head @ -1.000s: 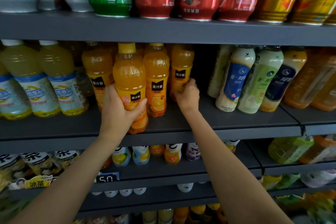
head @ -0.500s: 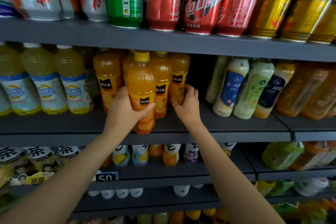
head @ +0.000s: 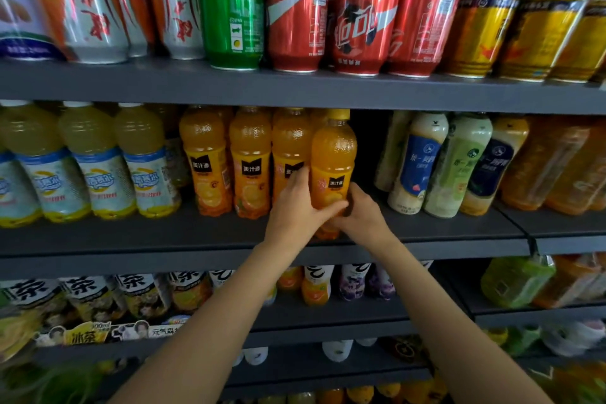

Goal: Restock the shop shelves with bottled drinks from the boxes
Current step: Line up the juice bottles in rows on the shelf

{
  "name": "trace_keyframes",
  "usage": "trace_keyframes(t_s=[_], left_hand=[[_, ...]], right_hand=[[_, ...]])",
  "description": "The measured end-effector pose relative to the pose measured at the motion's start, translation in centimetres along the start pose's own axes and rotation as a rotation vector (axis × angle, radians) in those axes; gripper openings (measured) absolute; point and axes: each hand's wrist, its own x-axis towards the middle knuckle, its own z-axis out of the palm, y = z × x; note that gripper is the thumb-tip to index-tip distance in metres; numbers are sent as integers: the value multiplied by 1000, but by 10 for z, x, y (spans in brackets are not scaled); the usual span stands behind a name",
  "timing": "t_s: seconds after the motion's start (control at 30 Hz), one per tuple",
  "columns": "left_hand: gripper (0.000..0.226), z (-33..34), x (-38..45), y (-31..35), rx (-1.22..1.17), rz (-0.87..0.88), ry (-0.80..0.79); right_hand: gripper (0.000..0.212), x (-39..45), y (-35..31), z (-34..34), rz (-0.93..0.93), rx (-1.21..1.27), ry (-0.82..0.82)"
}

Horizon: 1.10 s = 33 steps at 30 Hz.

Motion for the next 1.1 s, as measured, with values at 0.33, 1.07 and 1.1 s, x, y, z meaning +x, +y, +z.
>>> trace_keyframes(t_s=[0.33,1.07,1.1], left_hand=[[41,-14,-15,-37,309,-227,42],[46,-16,0,-23,561,-230,-54],[45,-16,-2,-24,559,-225,-61]], right_hand=[[63,23,1,9,105,15,146],[60,26,1,34,148,-77,271],[61,27,0,30,180,48,210]])
